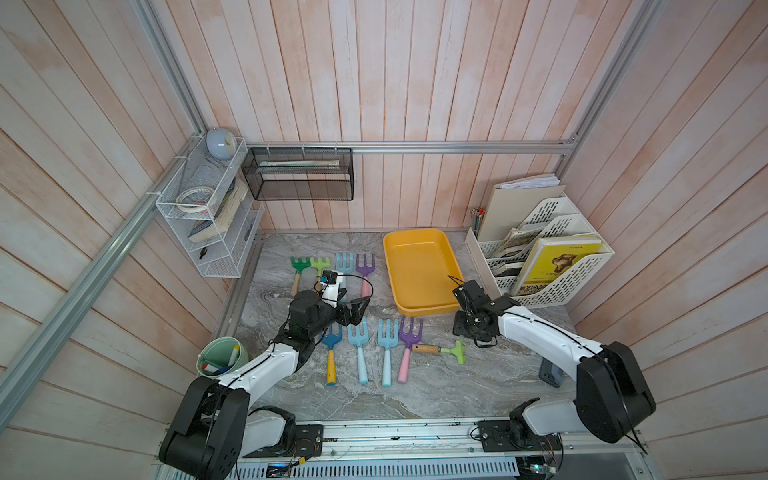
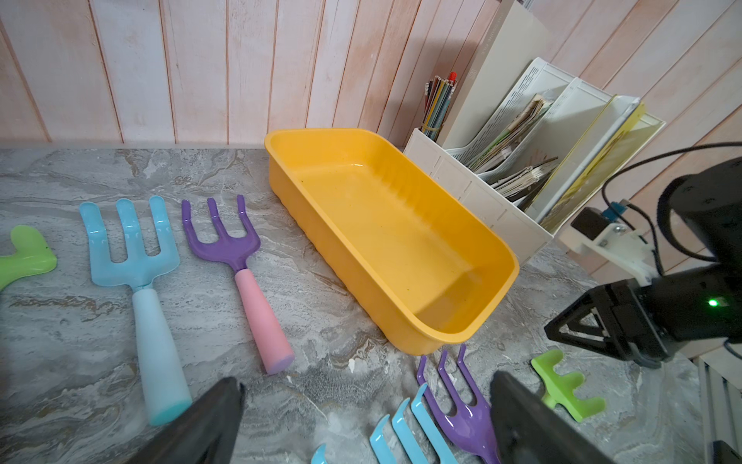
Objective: Take the hand rake out of the storage box
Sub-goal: Adjust the rake at the center of the board.
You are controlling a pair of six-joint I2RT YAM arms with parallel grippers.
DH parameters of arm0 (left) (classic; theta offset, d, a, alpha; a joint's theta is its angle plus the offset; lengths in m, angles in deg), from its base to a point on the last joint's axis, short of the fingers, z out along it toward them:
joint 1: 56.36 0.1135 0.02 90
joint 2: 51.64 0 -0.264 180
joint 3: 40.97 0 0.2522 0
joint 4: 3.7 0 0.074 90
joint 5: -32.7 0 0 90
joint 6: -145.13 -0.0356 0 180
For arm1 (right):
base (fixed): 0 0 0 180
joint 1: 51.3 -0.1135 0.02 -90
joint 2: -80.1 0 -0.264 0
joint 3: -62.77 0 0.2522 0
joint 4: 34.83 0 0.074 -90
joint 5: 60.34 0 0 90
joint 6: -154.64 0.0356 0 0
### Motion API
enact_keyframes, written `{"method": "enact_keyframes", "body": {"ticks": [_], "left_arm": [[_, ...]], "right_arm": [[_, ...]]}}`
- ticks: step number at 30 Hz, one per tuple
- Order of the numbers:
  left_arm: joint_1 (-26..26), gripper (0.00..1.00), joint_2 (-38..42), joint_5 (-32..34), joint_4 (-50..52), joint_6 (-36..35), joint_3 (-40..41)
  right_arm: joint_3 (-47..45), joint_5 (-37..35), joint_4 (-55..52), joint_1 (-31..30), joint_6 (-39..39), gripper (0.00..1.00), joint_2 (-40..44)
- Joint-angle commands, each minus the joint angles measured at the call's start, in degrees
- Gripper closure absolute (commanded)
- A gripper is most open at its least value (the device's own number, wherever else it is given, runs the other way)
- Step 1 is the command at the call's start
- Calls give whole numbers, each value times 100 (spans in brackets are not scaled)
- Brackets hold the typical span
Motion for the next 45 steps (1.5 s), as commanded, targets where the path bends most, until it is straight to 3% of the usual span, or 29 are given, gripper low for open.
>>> {"method": "enact_keyframes", "body": {"ticks": [1,4,7,13,19,28,36,45], "left_arm": [[24,0,20,9,-76,-122,79],[24,0,17,22,-64,-126,69],[24,0,35,31,-64,-124,85],[25,0,78,7,-91,-99,118],[24,0,80,7,-98,-105,122],[24,0,23,11,-63,-118,95],[24,0,1,62,-13,-127,61],[24,0,-8,15,-31,-142,68]], "right_arm": [[82,400,-146,-386,605,40,387],[-349,1145,988,-909,1492,40,748],[-800,1538,1680,-1194,1866,41,690],[-1549,1877,2366,-1045,2152,41,637],[-1675,1808,2203,-871,2136,39,412],[-1668,1539,2060,-150,1044,37,160],[-1076,1251,1408,30,78,36,-442],[-745,918,835,-356,-311,50,-941]]}}
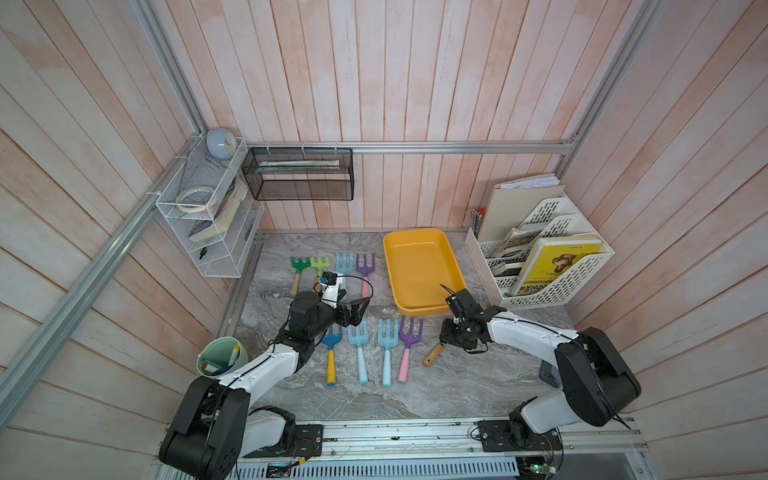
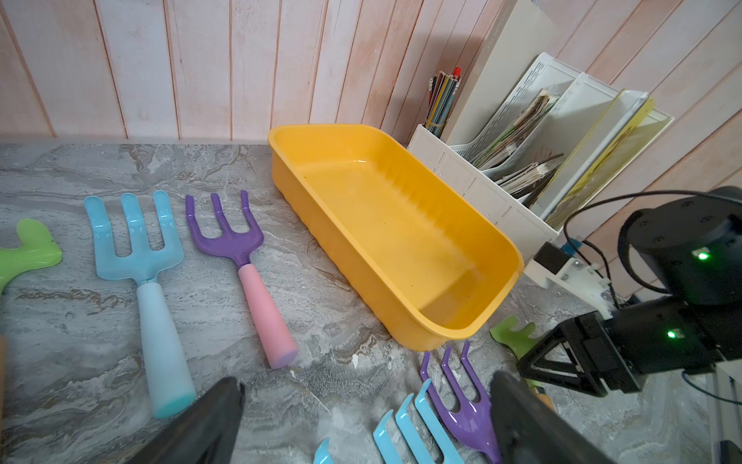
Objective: Take the hand rake out of the storage box
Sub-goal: Adjust the rake at the center of the board.
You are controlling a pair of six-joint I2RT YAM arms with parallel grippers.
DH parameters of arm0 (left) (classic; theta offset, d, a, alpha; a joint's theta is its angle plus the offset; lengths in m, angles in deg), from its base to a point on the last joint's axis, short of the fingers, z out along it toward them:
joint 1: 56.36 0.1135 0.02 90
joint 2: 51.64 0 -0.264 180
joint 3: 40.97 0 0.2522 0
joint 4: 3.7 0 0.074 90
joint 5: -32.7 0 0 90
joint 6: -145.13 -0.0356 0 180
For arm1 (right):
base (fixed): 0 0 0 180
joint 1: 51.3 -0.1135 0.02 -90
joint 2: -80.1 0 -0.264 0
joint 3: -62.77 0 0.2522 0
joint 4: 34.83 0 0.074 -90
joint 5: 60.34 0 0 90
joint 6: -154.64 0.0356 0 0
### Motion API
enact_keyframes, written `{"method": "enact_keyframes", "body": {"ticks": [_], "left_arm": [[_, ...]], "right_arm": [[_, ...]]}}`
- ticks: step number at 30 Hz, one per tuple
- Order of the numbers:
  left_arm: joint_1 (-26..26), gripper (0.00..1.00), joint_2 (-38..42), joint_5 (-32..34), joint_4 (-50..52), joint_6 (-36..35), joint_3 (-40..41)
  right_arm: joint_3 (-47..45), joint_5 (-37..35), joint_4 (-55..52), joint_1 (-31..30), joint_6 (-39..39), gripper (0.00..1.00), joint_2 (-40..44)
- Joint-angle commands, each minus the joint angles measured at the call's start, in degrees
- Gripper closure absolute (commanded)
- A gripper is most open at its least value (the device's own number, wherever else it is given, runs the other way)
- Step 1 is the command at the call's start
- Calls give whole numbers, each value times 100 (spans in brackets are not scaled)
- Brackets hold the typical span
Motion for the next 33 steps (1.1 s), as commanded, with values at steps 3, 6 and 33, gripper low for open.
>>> {"method": "enact_keyframes", "body": {"ticks": [3,6,33], "left_arm": [[24,0,-25,-46,-36,-102,7],[29,0,-9,-46,-23,-104,19],[444,0,795,3824,1105,14,-302]], "right_arm": [[-8,-34,-410,-208,-561,54,-413],[147,36,-338,-322,-923,60,-627],[1545,-1306,-655,-550,-1671,26,886]]}}
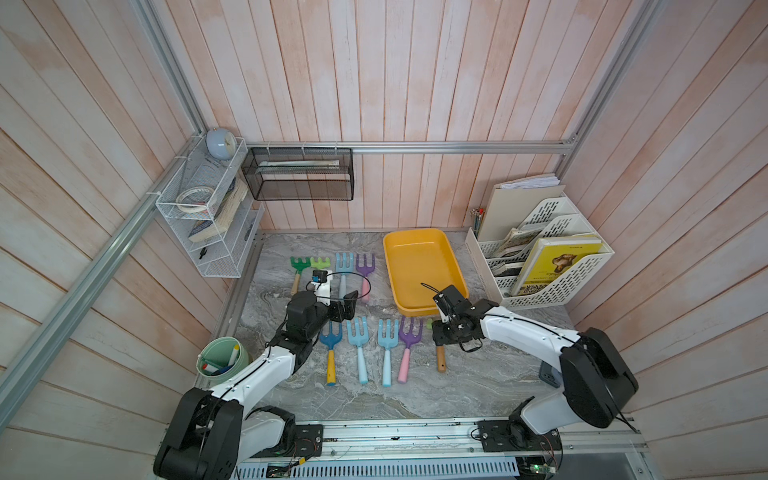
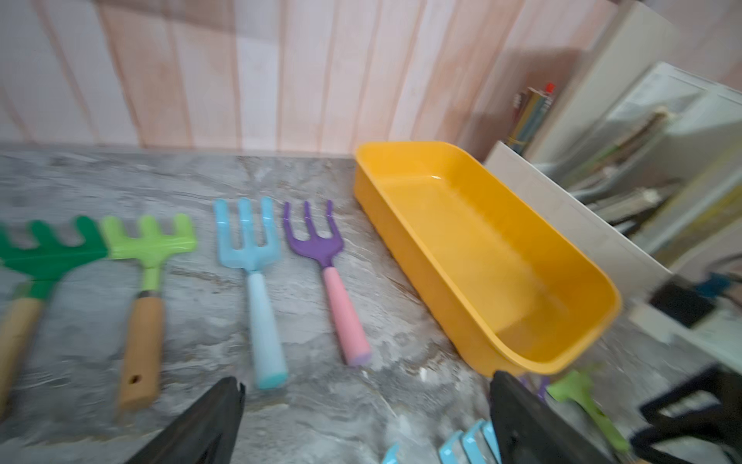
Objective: Take the hand rake out of the storage box
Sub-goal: Adjust the rake at the center of the board, then reset both arms
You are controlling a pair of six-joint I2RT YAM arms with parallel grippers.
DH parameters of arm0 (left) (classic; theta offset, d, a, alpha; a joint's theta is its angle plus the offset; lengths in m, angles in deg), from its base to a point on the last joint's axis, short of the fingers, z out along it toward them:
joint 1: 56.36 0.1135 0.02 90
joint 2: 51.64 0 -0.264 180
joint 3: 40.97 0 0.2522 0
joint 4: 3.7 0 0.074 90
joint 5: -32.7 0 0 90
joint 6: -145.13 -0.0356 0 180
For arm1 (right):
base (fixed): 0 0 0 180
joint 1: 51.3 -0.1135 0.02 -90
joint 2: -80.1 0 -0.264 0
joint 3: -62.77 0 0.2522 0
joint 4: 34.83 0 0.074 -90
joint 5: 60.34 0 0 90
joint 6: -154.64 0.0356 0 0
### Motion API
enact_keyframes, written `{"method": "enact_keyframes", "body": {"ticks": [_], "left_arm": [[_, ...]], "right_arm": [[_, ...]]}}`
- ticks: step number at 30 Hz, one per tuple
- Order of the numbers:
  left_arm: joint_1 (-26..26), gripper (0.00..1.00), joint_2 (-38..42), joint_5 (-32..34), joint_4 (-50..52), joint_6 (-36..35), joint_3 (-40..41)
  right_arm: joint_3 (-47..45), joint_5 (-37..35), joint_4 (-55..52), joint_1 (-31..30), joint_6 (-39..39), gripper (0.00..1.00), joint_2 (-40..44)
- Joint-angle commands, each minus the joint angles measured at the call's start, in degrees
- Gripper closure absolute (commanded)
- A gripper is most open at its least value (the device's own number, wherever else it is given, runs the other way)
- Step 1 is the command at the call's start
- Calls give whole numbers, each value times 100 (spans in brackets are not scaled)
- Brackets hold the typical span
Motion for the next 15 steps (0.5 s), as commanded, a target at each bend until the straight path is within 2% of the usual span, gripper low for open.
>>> {"method": "enact_keyframes", "body": {"ticks": [1,2,3,5,7,8,10,12,13,15], "left_arm": [[464,0,323,1942,435,52,-182],[628,0,373,2045,362,11,-119],[785,0,401,2093,254,-33,-39],[1113,0,430,1970,-23,-147,207],[1637,0,370,1313,-717,-305,664],[1830,0,296,1131,-1139,-406,909],[1972,0,43,1243,-2172,-625,1405],[1972,0,-456,1209,-3269,-914,1706],[1984,0,-743,1261,-3476,-982,1632],[1998,0,-936,845,-3379,-1214,1431]], "right_arm": [[538,-1216,702,56,-445,13,699],[459,-1543,1214,103,-655,5,861],[228,-1978,1932,170,-929,2,1064],[-561,-2672,3634,373,-1717,2,1430],[-1787,-2829,5883,758,-2778,2,1741],[-2141,-2874,6772,997,-2926,2,1815],[-3103,-2247,8354,1684,-2981,2,1773],[-3501,-1700,8799,2165,-3137,2,1583],[-3527,-1682,8721,2317,-3271,2,1428],[-3507,-1838,8521,2519,-3453,2,1078]]}}
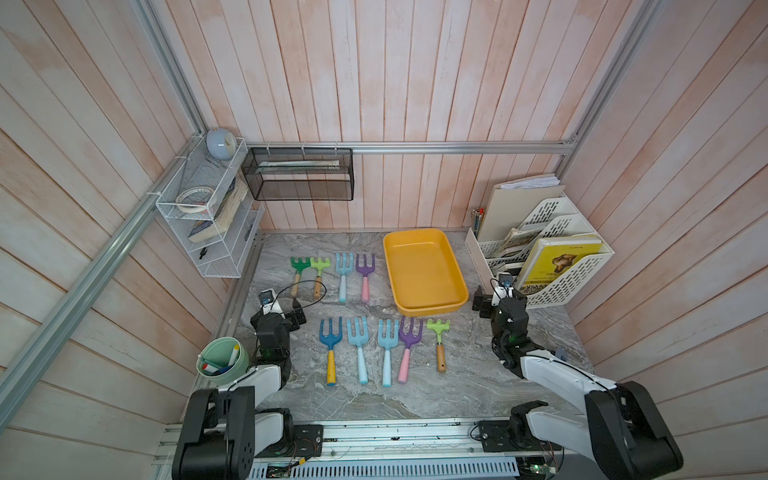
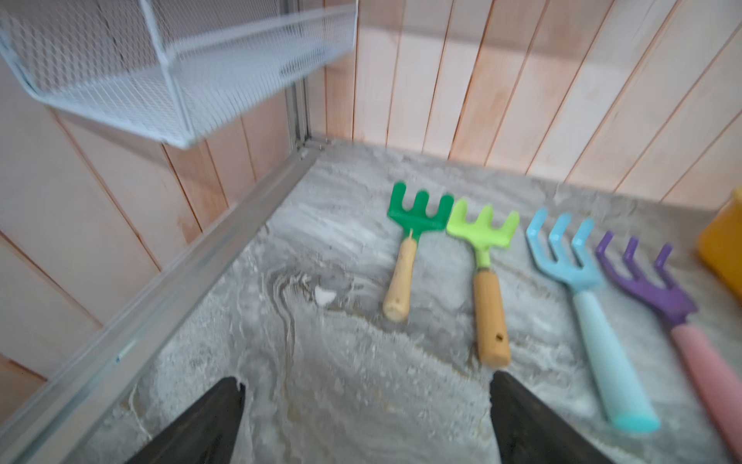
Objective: Take the hand rake out of the storage box
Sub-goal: Reset both arms
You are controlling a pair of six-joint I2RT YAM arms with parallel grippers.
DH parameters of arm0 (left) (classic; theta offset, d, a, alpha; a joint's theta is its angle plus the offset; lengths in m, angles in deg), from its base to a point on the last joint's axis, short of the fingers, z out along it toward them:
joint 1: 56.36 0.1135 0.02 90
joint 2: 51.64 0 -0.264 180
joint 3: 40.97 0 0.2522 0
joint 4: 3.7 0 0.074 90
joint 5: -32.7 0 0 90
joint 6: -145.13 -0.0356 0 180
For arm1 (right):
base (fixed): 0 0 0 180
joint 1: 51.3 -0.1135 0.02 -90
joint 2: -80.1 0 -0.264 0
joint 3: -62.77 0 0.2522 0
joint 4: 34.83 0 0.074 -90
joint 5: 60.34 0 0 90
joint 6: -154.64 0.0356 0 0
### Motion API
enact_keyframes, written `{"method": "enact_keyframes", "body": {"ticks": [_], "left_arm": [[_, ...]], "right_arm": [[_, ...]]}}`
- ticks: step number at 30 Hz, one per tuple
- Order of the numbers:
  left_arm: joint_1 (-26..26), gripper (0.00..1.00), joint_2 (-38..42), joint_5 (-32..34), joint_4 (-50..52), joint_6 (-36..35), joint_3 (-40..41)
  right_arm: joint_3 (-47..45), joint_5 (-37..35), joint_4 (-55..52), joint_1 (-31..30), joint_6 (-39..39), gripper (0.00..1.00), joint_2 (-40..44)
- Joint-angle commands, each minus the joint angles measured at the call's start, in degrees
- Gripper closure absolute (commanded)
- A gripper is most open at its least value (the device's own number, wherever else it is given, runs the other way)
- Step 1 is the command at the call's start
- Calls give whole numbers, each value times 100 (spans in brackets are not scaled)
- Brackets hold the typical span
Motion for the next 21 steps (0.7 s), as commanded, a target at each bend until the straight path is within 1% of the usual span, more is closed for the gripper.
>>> {"method": "enact_keyframes", "body": {"ticks": [1,2,3,4,5,6,9,10,12,15,16,19,21], "left_arm": [[42,0,-313,-329,-1299,-600,-248],[42,0,-341,-293,-1073,-620,-368],[51,0,-386,-274,-1118,-767,-379],[97,0,-497,-234,-1432,-761,-327],[110,0,-482,-215,-1214,-709,-429],[134,0,-486,-276,-1044,-693,-489],[156,0,-526,-506,-1074,-755,-504],[156,0,-506,-630,-1169,-830,-448],[141,0,-434,-828,-1260,-923,-342],[170,0,-396,-282,-1400,-645,-268],[199,0,-395,-288,-1425,-621,-258],[209,0,-544,-545,-1066,-734,-537],[171,0,-558,-807,-951,-870,-575]], "right_arm": [[49,84,1295,261,-582,2,-368],[-41,183,1422,345,-556,2,-516],[-197,355,1679,483,-483,2,-692],[-413,506,2151,648,-406,2,-918],[-402,261,2218,648,-451,2,-985],[-306,360,1926,694,-537,2,-940],[-470,821,2351,924,-563,2,-936],[-498,807,2449,985,-512,2,-947],[-496,981,2383,1159,-399,2,-904],[-486,1339,2270,1344,-273,2,-837],[-528,1453,2270,1345,-302,2,-786],[-508,1618,2205,1371,-302,2,-768],[-359,1717,1951,1417,-61,2,-804]]}}
